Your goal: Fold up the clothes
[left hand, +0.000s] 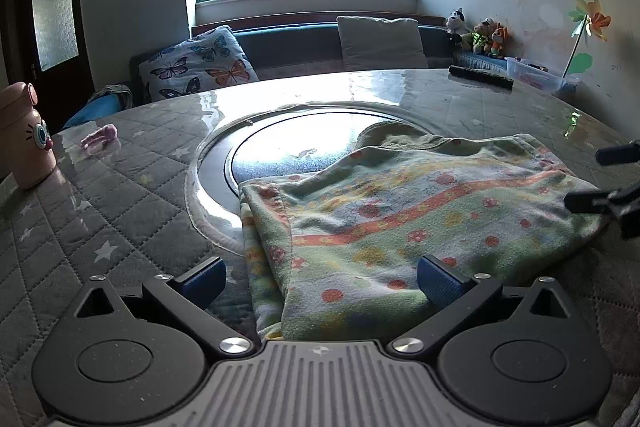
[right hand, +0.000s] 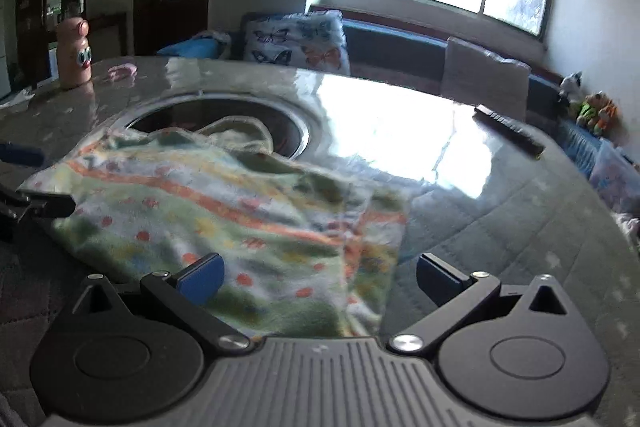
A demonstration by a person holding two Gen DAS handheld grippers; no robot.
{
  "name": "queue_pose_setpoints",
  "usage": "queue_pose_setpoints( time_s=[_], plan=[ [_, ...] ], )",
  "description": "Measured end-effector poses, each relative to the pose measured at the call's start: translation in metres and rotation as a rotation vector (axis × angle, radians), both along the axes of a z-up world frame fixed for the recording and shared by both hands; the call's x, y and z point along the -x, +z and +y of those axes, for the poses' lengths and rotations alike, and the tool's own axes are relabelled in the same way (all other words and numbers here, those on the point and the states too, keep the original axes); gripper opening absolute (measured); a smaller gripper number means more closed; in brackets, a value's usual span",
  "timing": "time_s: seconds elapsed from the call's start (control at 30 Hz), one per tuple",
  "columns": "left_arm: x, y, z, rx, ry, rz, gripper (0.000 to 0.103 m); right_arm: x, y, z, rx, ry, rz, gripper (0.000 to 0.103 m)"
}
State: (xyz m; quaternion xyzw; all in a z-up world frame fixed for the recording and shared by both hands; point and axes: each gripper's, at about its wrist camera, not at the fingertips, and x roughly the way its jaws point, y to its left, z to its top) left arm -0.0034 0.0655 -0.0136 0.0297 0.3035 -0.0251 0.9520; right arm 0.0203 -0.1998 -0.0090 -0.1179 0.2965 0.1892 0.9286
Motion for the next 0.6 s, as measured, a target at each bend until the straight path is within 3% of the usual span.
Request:
queue_pose_setpoints(
  time_s=[0.6],
  plan=[
    [0.008,0.012,0.005,-0.012,0.03,-0.011,0.103,-0.006,-0.002,-0.034,0.025,-0.108,-0.005,0.103]
  ],
)
